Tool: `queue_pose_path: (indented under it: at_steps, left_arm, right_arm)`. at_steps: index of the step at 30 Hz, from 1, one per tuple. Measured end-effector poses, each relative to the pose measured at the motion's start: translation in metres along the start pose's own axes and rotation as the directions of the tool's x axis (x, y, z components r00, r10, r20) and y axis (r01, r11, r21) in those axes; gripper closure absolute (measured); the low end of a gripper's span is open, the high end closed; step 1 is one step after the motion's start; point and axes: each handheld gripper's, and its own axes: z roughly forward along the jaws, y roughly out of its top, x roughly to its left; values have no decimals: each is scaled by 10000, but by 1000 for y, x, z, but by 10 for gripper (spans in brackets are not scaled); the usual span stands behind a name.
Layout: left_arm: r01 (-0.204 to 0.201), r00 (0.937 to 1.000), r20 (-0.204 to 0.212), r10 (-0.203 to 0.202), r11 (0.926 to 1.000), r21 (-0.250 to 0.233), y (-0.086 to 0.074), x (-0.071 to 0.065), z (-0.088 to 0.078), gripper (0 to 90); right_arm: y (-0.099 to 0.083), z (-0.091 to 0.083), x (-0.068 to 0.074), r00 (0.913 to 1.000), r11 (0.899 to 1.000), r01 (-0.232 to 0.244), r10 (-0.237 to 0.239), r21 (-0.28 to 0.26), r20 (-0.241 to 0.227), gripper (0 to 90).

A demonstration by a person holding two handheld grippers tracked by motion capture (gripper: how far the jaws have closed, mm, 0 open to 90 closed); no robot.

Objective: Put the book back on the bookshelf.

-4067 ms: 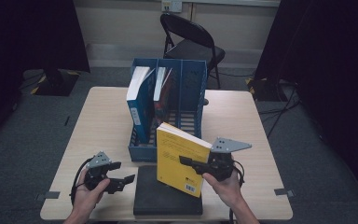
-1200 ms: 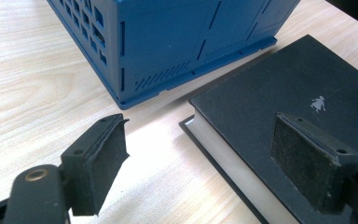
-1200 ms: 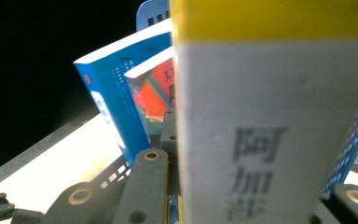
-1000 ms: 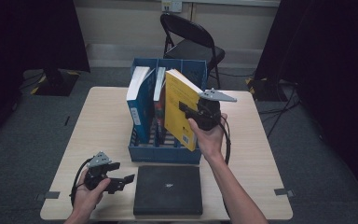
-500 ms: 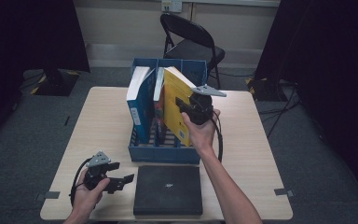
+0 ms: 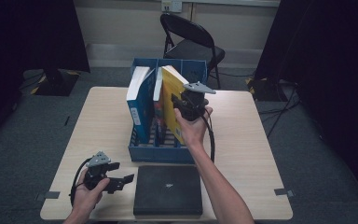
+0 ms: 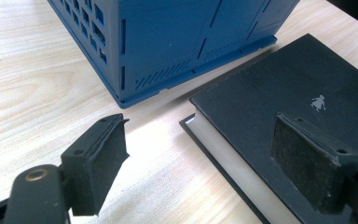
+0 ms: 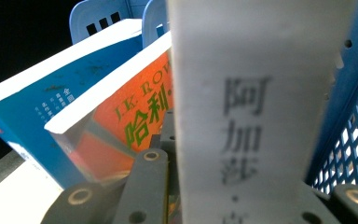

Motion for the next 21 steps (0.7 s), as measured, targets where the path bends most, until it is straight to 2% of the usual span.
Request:
queue_pose_path:
  at_steps: [6, 12, 14, 18, 21]
  left_arm:
    - [-48, 10000, 50, 47, 10000, 86, 0, 0, 1, 183]
    - [-54, 10000, 73, 54, 10000, 77, 1, 0, 2, 183]
    - [-77, 9999, 85, 76, 9999, 108, 1, -1, 2, 183]
    - [-105, 9999, 137, 103, 9999, 136, 1, -2, 4, 183]
    - [-153, 9997, 171, 150, 9998, 154, 1, -3, 4, 183]
  right_arm:
    - [5, 9, 1, 9995, 10000, -96, 96, -7, 286, 756]
    - [11, 20, 6, 9977, 9999, 17, -10, -101, 685, 756]
    - [11, 23, 6, 9976, 9999, -23, 34, -151, 688, 757]
    - [12, 30, 9, 9958, 9997, 162, -146, -167, 907, 756]
    - [14, 36, 10, 9944, 9998, 62, -41, -199, 1056, 756]
